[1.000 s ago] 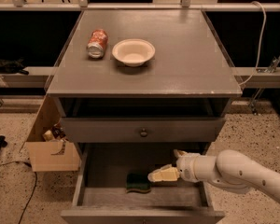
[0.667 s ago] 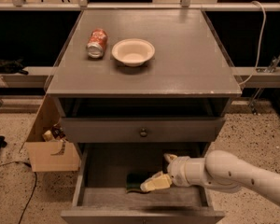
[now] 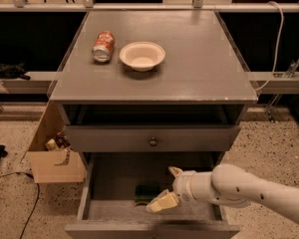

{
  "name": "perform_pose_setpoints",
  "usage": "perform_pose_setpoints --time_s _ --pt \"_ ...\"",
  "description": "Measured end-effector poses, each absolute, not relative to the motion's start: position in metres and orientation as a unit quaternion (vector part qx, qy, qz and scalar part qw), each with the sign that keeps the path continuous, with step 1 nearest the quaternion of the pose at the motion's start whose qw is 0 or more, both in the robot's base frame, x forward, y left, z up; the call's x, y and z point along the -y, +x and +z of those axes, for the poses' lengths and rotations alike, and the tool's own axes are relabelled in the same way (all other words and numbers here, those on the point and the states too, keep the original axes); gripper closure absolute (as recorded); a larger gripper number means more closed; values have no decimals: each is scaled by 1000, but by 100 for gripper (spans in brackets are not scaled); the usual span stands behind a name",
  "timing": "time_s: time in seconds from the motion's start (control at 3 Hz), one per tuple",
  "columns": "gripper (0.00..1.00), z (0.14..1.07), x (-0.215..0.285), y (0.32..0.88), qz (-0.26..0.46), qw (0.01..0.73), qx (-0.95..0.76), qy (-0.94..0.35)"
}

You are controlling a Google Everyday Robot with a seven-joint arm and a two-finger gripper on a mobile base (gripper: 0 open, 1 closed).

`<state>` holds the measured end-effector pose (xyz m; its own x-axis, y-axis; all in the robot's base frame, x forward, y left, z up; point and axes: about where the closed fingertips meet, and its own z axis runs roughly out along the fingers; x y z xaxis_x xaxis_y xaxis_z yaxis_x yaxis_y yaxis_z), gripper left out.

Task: Pick sponge from middle drawer and place on counter

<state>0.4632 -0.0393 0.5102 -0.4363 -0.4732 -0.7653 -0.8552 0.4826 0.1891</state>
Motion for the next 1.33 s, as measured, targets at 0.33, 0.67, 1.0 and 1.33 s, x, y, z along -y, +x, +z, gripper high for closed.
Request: perform_pose_setpoints --time_s 0.33,0.67,1.0,1.33 --pt "0 506 39 469 285 331 -791 -428" --pt "0 490 46 485 278 333 -788 -438" --pt "0 470 59 504 267 341 -788 -438" --pt "0 451 70 519 258 346 -792 -432"
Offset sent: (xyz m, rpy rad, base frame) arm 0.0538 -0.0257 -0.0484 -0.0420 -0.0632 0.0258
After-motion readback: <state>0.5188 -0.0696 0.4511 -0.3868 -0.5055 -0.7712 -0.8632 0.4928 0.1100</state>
